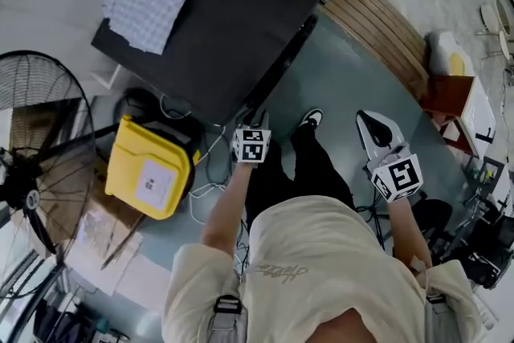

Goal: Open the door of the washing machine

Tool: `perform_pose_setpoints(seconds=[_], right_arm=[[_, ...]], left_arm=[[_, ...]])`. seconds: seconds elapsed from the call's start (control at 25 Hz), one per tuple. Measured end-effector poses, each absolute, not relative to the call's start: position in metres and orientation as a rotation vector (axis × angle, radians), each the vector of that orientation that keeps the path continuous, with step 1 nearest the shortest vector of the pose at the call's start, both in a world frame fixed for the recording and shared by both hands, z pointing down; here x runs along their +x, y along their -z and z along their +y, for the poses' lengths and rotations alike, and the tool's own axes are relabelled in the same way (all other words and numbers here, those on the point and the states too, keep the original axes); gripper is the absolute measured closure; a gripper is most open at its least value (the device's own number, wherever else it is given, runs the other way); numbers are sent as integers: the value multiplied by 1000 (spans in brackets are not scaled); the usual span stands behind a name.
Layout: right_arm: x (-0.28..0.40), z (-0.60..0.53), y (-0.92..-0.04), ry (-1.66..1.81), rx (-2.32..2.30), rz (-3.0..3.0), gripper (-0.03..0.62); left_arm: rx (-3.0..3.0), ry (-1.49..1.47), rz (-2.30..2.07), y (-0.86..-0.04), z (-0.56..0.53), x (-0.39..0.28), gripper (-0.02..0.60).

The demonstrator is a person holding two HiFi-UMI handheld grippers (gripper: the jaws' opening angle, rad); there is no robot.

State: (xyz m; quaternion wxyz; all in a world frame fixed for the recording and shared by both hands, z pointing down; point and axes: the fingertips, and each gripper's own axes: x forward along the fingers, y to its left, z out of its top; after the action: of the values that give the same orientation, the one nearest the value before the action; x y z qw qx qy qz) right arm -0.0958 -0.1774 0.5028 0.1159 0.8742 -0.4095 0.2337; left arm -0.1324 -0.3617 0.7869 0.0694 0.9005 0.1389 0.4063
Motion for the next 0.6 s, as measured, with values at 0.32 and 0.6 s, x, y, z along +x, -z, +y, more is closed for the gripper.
perform_pose_setpoints(seconds=[0.32, 0.6], right_arm=[[-102, -152, -514, -753, 2573, -1136, 592], [-94, -151, -517, -763, 2575, -1163, 592]], left_arm=[[2646, -1376, 348, -841, -360, -119, 457], [2599, -1441, 296, -857, -365, -115, 461]])
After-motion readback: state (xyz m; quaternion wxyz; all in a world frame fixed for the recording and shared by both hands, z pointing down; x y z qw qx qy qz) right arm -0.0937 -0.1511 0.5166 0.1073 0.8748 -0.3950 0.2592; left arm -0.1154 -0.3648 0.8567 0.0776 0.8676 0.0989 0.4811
